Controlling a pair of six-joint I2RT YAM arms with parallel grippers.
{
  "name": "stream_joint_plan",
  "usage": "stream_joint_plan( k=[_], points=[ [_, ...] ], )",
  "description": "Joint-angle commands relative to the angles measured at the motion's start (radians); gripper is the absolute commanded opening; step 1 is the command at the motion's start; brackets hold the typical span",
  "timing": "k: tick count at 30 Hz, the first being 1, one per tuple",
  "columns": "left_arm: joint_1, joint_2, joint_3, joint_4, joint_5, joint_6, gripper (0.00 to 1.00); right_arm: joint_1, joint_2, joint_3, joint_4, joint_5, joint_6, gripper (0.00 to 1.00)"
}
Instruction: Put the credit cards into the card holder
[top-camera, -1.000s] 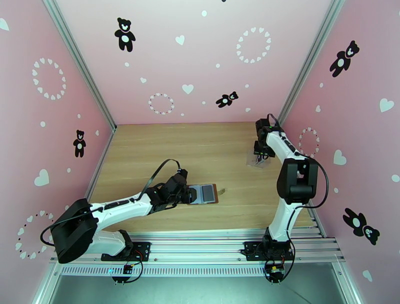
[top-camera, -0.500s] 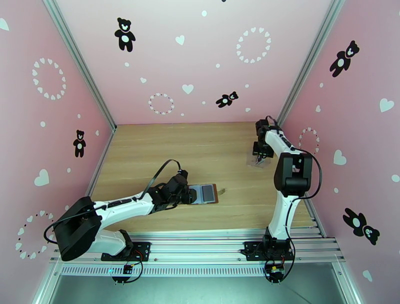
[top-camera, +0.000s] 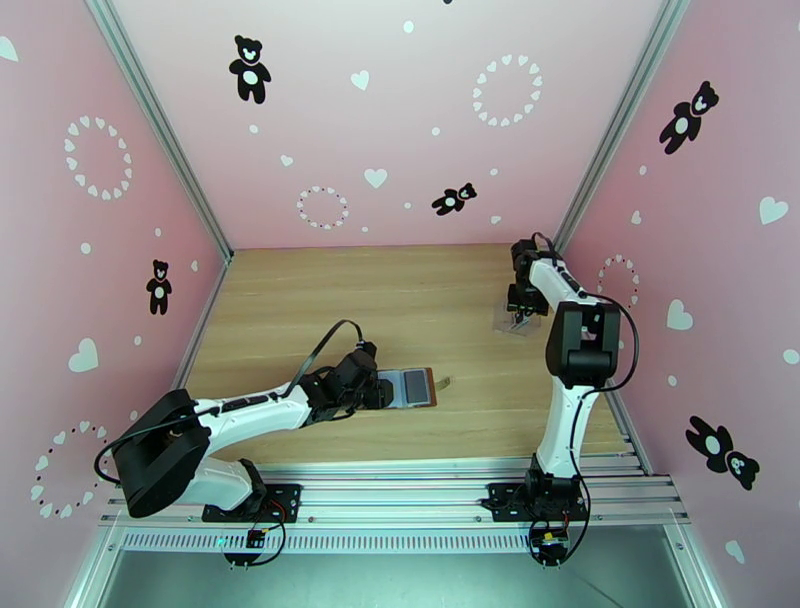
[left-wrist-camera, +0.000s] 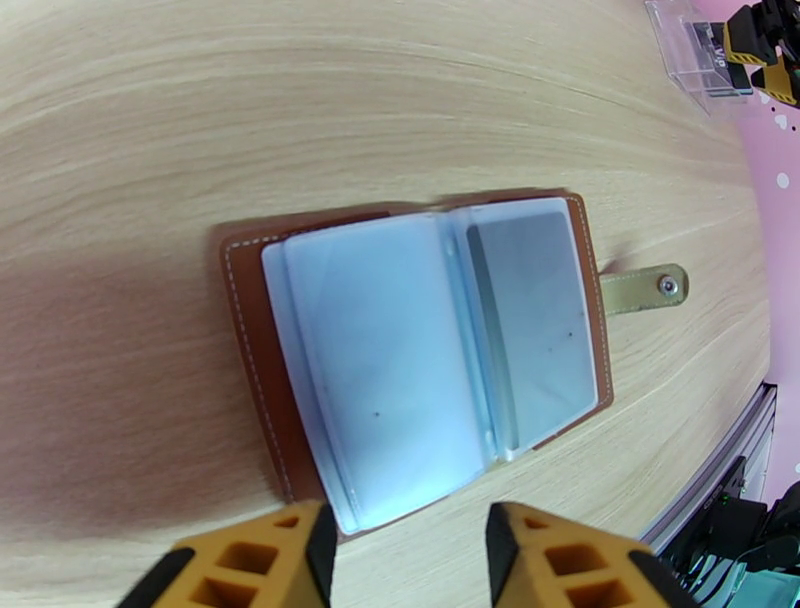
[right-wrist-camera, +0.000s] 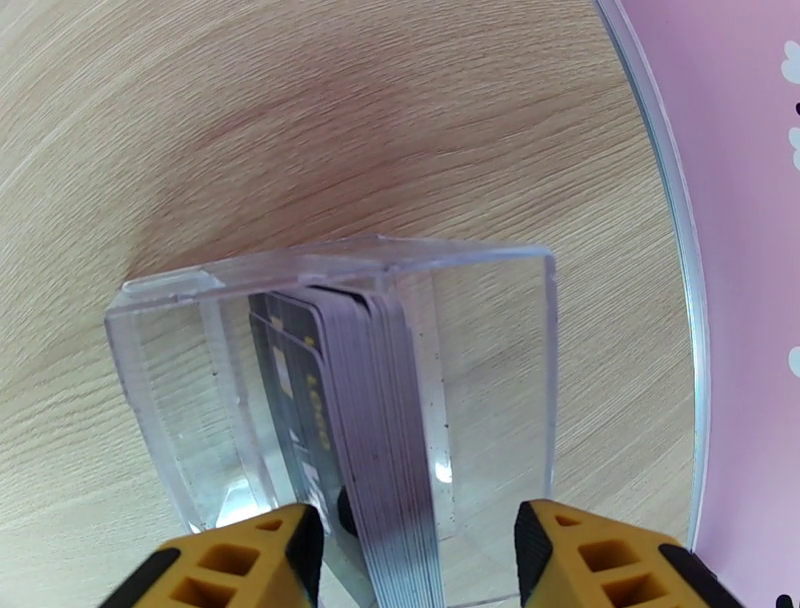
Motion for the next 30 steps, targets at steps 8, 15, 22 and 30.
stream_joint_plan(
  k=[8, 15, 22, 30],
  points=[
    [0.005, 0.011, 0.022, -0.004, 0.003, -0.006, 0.46, -0.008, -0.056, -0.017, 0.007, 0.071, 0.036, 0.52],
    [0.005, 0.009, 0.014, 0.000, 0.001, -0.008, 0.46, -0.013, -0.081, -0.032, 0.009, 0.063, 0.037, 0.39],
    [0.005, 0.007, 0.007, 0.002, 0.000, -0.010, 0.46, -0.018, -0.089, -0.040, 0.015, 0.053, 0.037, 0.26],
    [0.005, 0.009, 0.003, 0.007, 0.001, -0.013, 0.46, -0.021, -0.087, -0.043, 0.022, 0.016, 0.031, 0.11]
  ],
)
